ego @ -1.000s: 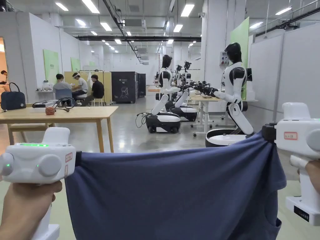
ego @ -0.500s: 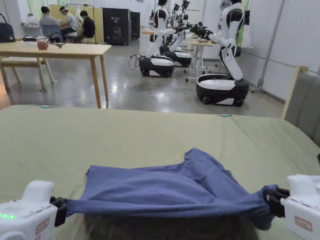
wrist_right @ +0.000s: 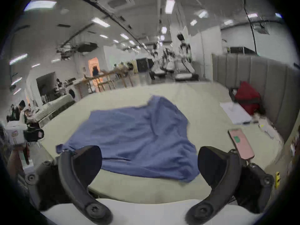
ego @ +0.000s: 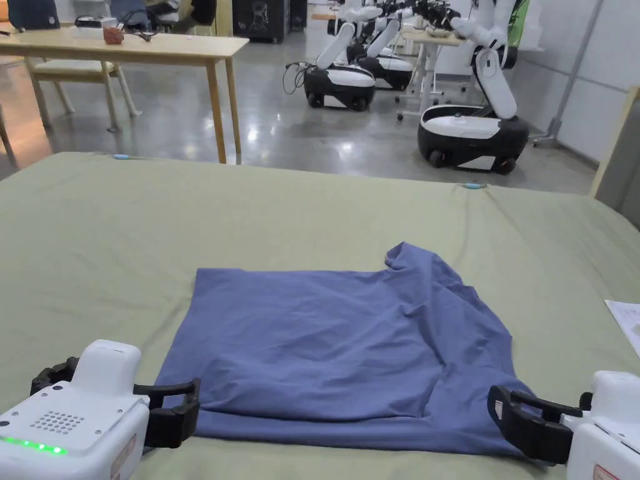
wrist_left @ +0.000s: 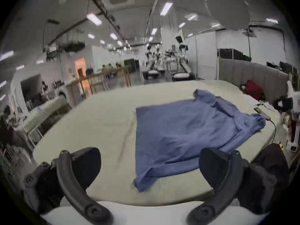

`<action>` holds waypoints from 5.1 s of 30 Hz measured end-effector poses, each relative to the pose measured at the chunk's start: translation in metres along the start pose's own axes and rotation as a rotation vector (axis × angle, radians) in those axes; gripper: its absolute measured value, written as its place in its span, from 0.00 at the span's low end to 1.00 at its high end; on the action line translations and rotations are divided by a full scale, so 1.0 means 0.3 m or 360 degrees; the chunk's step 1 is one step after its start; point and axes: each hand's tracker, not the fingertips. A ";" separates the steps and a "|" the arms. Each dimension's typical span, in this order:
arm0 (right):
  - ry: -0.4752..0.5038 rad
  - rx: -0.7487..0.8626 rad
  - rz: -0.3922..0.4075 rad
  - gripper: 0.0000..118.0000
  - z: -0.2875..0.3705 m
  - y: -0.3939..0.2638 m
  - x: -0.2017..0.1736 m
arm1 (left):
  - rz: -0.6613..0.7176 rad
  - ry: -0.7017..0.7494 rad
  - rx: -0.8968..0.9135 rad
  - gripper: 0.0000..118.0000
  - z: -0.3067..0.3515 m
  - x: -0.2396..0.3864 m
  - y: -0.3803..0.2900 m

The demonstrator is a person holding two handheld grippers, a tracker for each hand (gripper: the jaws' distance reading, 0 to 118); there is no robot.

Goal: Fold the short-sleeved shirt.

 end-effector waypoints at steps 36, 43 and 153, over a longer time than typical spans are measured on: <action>-0.0359 -0.0464 -0.0070 0.56 -0.161 -0.150 0.214 | 0.0151 -0.0088 -0.0579 0.05 -0.349 -0.076 -0.333; -0.0368 -0.0483 -0.0064 0.91 -0.276 -0.191 0.270 | 0.0201 -0.0096 -0.0581 0.05 -0.329 -0.083 -0.283; -0.0169 -0.0446 -0.0040 0.07 -0.147 -0.023 0.224 | 0.0272 -0.0180 -0.0594 0.07 -0.301 -0.223 -0.099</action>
